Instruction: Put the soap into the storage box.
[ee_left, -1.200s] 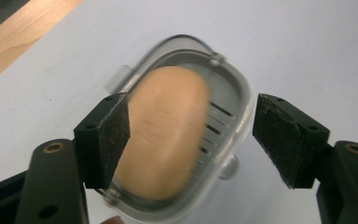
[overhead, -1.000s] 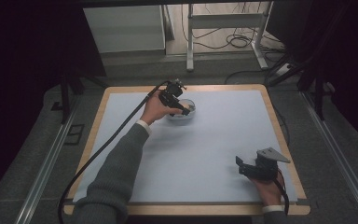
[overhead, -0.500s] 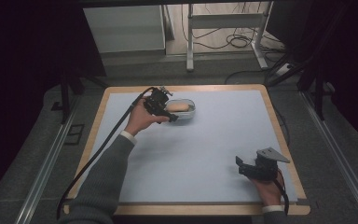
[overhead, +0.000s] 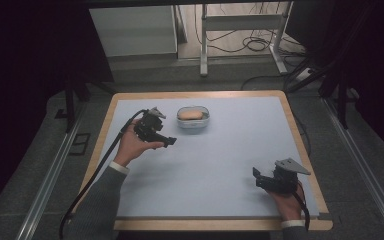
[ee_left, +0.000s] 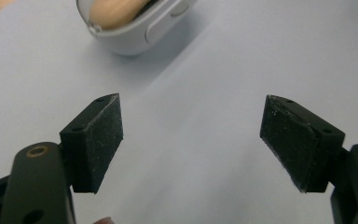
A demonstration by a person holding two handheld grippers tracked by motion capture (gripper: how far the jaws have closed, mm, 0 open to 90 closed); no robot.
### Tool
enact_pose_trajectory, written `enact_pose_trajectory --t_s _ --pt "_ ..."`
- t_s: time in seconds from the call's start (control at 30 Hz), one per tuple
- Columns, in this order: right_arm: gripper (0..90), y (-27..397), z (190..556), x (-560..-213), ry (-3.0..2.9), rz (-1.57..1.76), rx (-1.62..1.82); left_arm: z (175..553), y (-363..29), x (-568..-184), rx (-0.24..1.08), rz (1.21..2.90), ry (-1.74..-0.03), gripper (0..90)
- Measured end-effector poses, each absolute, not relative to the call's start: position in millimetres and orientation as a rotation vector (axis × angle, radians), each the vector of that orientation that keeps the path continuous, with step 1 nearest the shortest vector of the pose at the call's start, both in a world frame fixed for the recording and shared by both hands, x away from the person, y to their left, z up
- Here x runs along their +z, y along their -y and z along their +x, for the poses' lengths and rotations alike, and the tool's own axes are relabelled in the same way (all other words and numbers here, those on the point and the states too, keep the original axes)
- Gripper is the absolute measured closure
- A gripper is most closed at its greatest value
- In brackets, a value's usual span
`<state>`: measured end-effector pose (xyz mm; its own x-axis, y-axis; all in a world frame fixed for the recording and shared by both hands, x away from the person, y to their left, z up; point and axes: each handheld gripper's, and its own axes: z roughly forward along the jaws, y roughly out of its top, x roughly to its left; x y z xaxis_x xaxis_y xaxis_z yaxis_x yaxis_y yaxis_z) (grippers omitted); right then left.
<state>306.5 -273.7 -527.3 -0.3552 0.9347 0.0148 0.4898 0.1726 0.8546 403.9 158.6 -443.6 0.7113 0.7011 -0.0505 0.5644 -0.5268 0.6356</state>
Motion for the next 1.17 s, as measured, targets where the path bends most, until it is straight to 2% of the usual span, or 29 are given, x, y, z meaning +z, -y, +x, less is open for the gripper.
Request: enact_pose_trajectory --t_s 0.67,1.17 --pt "8.4 273 306 -527 -1.924 1.334 1.09 340 -198 -497 0.249 2.171 -1.041 20.3" --pt "8.3 273 308 -527 -1.94 1.334 1.092 337 -210 -510 0.221 2.132 -1.096 20.0"
